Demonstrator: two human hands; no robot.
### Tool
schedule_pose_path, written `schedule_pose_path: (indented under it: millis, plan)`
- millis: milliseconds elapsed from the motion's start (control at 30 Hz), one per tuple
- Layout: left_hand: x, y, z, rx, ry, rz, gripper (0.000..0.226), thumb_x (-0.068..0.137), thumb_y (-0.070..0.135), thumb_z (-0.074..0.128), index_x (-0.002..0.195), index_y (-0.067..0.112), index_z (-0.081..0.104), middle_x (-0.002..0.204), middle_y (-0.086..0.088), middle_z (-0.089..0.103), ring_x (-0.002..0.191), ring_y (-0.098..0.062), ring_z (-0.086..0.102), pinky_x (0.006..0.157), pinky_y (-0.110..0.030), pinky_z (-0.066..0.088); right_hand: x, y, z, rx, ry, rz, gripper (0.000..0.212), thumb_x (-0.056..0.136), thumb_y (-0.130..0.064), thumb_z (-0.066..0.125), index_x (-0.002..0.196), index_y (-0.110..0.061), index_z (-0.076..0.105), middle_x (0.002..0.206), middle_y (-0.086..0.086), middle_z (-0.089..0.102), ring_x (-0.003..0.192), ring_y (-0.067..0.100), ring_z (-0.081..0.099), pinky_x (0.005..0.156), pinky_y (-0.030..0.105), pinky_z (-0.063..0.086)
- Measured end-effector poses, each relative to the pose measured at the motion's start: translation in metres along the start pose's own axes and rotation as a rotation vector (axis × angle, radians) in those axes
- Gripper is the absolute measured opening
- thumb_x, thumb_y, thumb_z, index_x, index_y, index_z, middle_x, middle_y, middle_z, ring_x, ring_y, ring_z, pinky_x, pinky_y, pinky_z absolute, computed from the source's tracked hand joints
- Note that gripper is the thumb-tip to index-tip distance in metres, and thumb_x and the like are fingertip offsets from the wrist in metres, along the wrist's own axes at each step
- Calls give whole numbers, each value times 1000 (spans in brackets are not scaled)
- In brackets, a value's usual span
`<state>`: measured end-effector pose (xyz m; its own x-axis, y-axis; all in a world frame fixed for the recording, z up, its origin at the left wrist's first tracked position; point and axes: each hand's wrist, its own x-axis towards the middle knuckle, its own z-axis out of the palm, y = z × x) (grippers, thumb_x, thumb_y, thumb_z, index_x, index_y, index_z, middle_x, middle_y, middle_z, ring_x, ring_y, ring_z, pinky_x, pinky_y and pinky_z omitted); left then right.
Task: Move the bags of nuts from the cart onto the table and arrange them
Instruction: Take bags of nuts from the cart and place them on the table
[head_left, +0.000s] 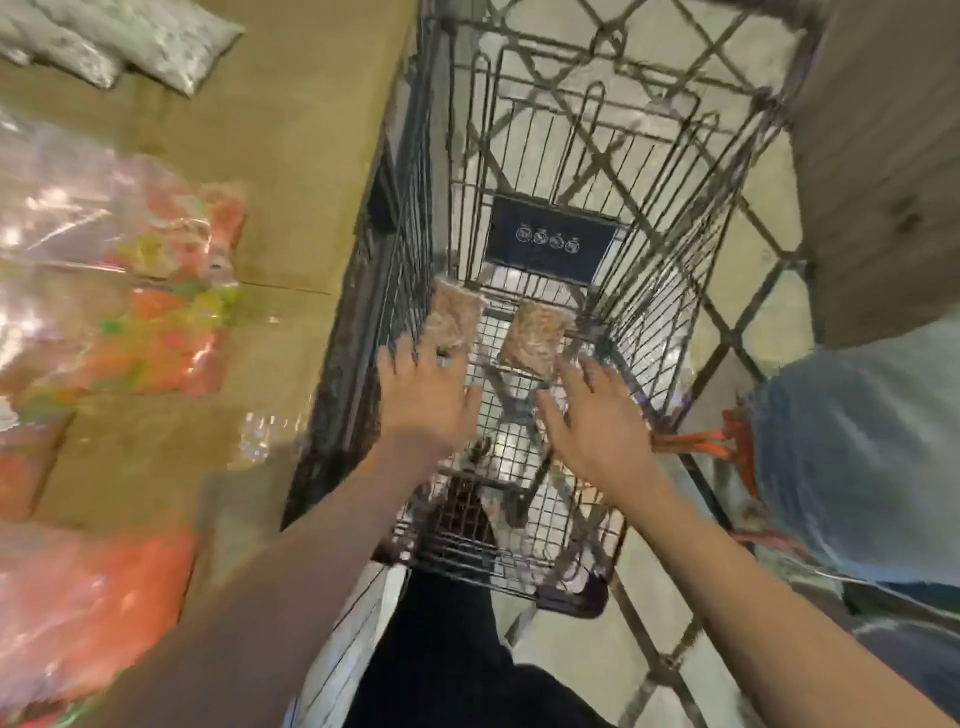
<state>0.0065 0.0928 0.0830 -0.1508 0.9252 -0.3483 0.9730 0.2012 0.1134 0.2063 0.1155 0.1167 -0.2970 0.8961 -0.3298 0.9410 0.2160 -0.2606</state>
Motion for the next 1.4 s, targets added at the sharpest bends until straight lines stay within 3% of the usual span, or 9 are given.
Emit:
schedule_pose_path:
  millis: [233, 433, 567, 700, 867, 933, 1033, 1233, 1400]
  plan:
    - [157, -7, 78, -65, -236, -2, 68, 101, 41, 40, 160, 17, 15, 166, -17, 12, 154, -40, 7, 124, -59, 2, 164, 30, 62, 357, -217, 330, 53, 110, -41, 40, 148, -5, 46, 139, 23, 60, 128, 40, 56, 105, 43, 45]
    - [257, -19, 156, -198, -234, -145, 67, 95, 35, 54, 154, 18, 28, 155, -19, 29, 138, -41, 34, 118, -59, 26, 259, 66, 137, 569, -332, 675, 47, 107, -35, 47, 143, -4, 44, 127, 17, 60, 111, 36, 60, 88, 38, 50]
    - [287, -21, 188, -297, -203, -292, 74, 96, 33, 59, 157, 16, 20, 158, -22, 25, 142, -44, 31, 120, -55, 27, 295, 82, 176, 784, -283, 896, 50, 109, -32, 40, 144, 3, 41, 131, 15, 58, 122, 37, 58, 105, 49, 50]
    - [299, -19, 203, -372, -140, -466, 86, 95, 41, 61, 159, 8, 13, 159, -22, 27, 147, -39, 26, 122, -51, 22, 315, 88, 214, 753, -298, 907, 88, 86, -73, 43, 141, -6, 52, 137, 21, 59, 125, 42, 59, 105, 53, 52]
    - [313, -19, 205, -695, -234, -727, 57, 80, 38, 84, 121, 7, 60, 119, -12, 68, 109, -31, 66, 85, -39, 57, 321, 79, 214, 1056, -199, 995, 15, 91, -20, 75, 102, -11, 72, 105, 12, 76, 86, 27, 76, 74, 40, 65]
    - [309, -17, 200, -790, -240, -744, 33, 83, 31, 82, 104, 16, 62, 106, -3, 65, 98, -24, 65, 69, -31, 53, 317, 82, 214, 1186, -187, 1041, 11, 85, -5, 77, 95, -7, 71, 99, 14, 77, 79, 28, 76, 69, 43, 66]
    - [297, -13, 193, -910, -237, -695, 46, 86, 28, 80, 122, 18, 52, 111, 1, 56, 98, -19, 59, 53, -21, 42, 304, 87, 212, 1189, -201, 999, 24, 85, -5, 78, 106, -6, 65, 92, 13, 71, 55, 20, 67, 40, 30, 54]
    - [241, -12, 167, -1322, -255, -707, 63, 73, 29, 90, 120, 20, 49, 102, 10, 64, 87, -9, 64, 76, -34, 56, 241, 87, 194, 1268, -228, 965, 44, 89, -2, 75, 125, -15, 52, 114, 13, 75, 93, 38, 76, 84, 63, 59]
    - [174, -33, 129, -1487, -465, -677, 105, 34, 49, 100, 127, 21, 59, 115, -5, 75, 96, -26, 73, 68, -37, 60, 175, 82, 159, 1438, -242, 907, 59, 90, 3, 71, 140, -20, 52, 105, 4, 80, 90, 31, 78, 75, 51, 65]
